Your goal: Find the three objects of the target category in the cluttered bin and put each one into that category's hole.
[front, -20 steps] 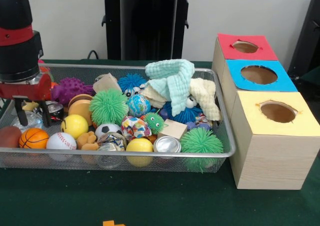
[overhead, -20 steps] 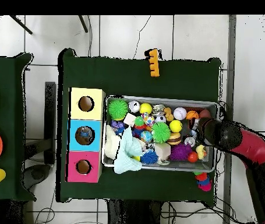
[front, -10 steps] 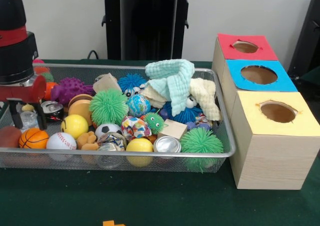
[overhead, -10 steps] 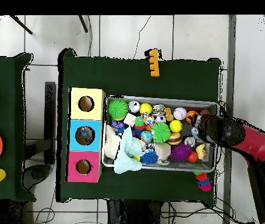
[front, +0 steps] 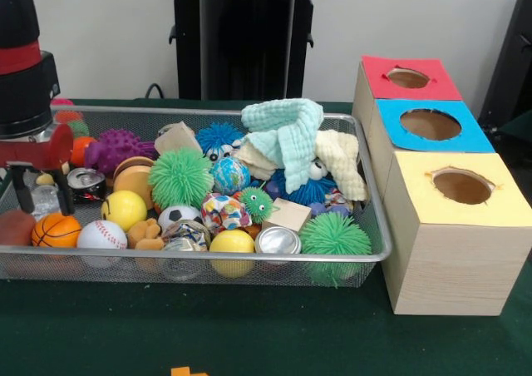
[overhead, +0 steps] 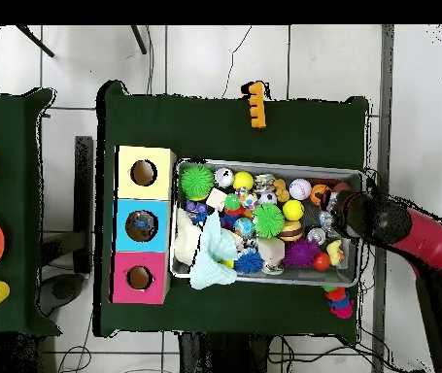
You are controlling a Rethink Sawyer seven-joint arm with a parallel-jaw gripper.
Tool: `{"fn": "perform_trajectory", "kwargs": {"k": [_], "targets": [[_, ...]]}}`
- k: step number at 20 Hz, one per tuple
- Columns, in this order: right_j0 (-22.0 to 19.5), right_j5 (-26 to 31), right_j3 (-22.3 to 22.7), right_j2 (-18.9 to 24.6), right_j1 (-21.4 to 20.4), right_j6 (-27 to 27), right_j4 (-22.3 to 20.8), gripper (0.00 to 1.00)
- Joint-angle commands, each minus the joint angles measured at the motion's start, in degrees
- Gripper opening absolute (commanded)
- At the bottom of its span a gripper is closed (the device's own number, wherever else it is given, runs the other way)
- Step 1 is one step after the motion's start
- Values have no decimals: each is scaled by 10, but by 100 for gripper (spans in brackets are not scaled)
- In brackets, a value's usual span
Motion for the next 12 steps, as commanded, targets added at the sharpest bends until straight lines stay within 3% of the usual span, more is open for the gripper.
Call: {"fn": "perform_trajectory", "kwargs": {"k": [1,12], "targets": [[-2,12,35,6,-10,-91,-58,100],[39,-35,-19,-15,70,-63,-134,100]]}}
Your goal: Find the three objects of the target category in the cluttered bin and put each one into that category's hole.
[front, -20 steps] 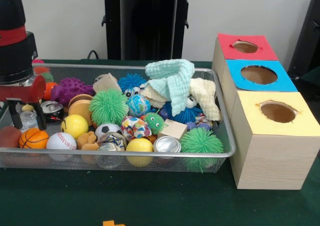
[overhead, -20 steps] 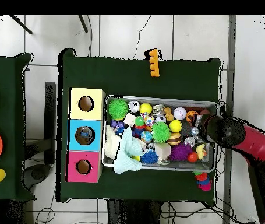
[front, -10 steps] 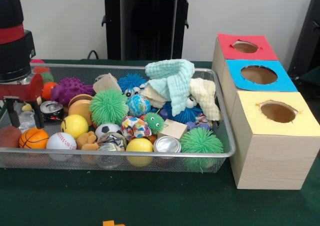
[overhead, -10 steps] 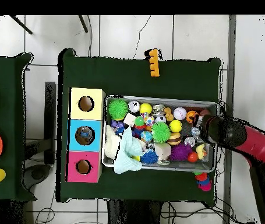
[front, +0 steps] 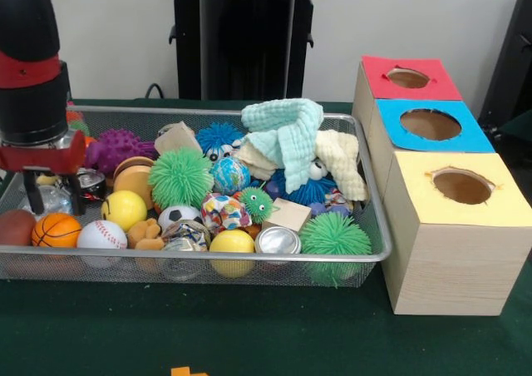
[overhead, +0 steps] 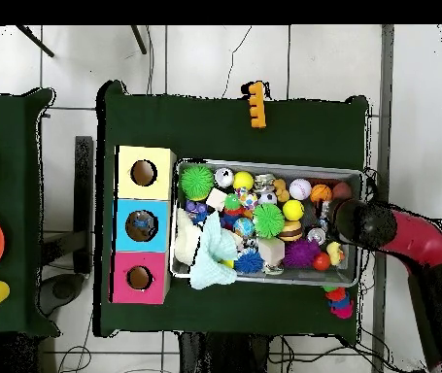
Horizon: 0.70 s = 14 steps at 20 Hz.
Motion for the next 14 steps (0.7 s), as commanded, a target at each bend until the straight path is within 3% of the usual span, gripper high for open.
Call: {"fn": "perform_trajectory", "kwargs": {"k": [1,7,14], "targets": [[26,-39,-26,-5,63,-62,-73,100],[31,-56,-35,-7,84,-46,-98,100],[9,-31,-6,-8,56,-70,-92,100]]}}
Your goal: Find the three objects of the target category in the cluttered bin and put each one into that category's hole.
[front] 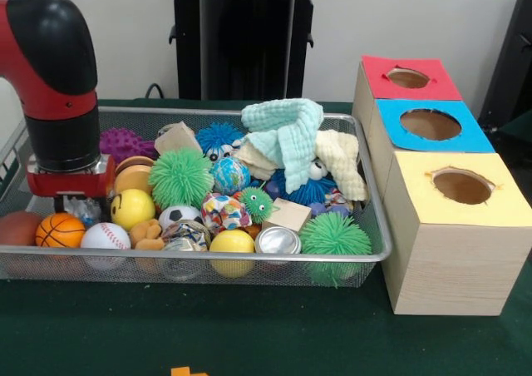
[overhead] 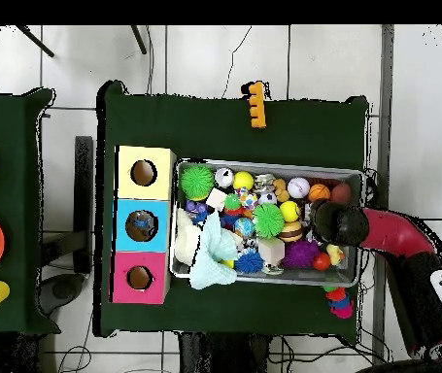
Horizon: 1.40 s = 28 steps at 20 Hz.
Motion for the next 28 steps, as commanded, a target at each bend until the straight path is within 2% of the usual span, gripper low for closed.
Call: {"fn": "perform_trajectory", "kwargs": {"k": [1,9,12,13,15,28], "targets": [[-18,0,7,-5,15,-74,-42,100],[-40,5,0,8,26,-102,-43,100],[-49,-10,0,20,32,-115,-50,100],[-57,-20,5,30,33,-119,-52,0],[-61,-32,9,35,33,-119,-54,0],[-50,4,2,35,33,-145,-59,0]]}}
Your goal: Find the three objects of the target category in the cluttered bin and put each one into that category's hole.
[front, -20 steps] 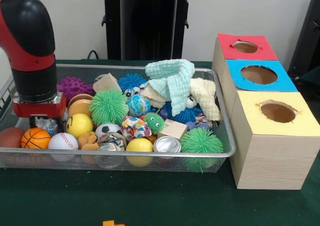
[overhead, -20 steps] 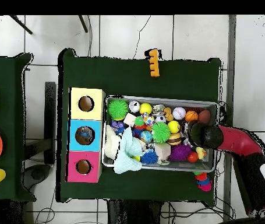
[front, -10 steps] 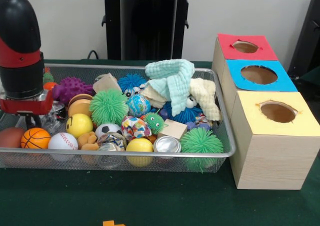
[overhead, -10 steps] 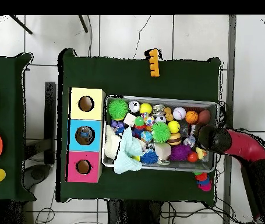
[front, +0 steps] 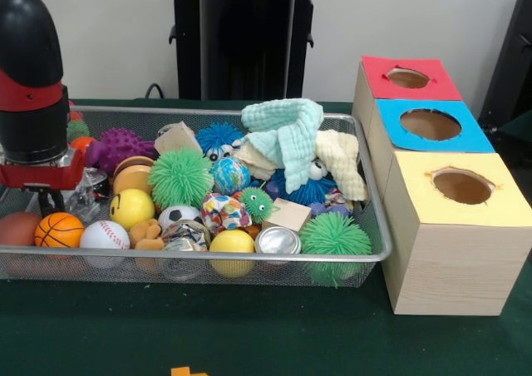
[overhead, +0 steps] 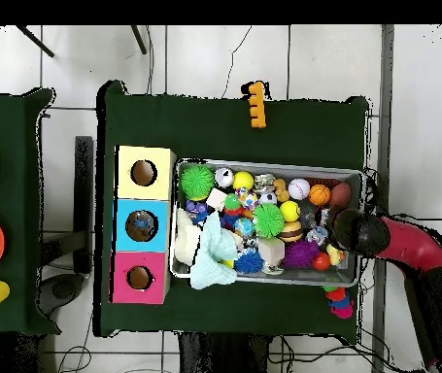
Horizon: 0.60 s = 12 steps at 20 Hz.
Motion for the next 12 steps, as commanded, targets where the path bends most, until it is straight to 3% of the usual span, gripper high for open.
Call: {"fn": "perform_trajectory", "kwargs": {"k": [1,5,10,11,12], "targets": [[-5,12,3,30,31,-145,-58,0],[-14,-34,23,25,28,-104,-59,0],[-5,-40,32,10,21,-89,-69,0],[-1,-31,31,2,20,-76,-66,100],[3,-39,33,0,17,-73,-71,100]]}}
